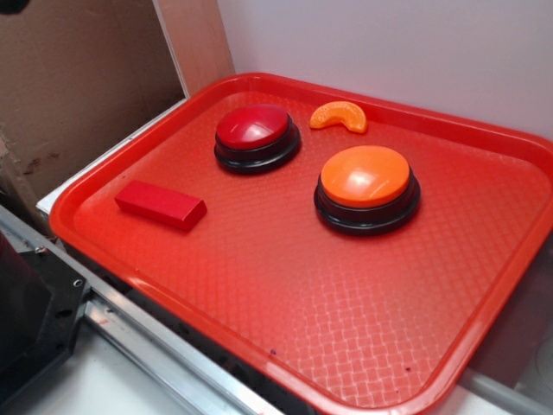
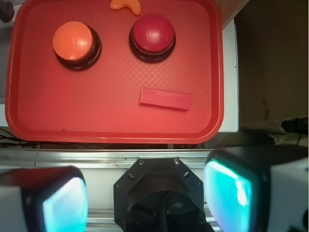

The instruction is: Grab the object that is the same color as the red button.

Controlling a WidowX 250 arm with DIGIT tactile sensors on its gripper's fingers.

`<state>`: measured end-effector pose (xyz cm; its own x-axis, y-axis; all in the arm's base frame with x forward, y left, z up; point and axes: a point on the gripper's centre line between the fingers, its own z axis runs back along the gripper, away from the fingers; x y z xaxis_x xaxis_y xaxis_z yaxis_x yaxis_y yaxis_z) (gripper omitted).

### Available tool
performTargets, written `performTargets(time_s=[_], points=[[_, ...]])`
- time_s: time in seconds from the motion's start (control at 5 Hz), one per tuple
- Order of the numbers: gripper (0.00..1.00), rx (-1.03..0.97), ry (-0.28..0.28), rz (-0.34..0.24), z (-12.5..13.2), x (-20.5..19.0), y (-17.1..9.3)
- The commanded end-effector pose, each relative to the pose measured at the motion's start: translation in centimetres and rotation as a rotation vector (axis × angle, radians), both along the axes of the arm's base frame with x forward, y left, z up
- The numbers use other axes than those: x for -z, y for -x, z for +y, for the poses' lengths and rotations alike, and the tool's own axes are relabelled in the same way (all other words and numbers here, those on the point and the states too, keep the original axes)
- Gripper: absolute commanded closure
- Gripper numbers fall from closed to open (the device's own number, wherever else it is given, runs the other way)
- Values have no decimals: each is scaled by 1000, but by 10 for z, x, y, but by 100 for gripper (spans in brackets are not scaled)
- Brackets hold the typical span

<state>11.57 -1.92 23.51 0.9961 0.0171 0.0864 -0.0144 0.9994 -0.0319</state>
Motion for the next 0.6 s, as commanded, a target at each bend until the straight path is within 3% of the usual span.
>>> performTargets(time_s=[0.0,0.2,0.4], points=[[0,0,0,0,0,0,0],[0,-120,121,-19,8,4,-2],[0,-278,136,1,14,11,-8]])
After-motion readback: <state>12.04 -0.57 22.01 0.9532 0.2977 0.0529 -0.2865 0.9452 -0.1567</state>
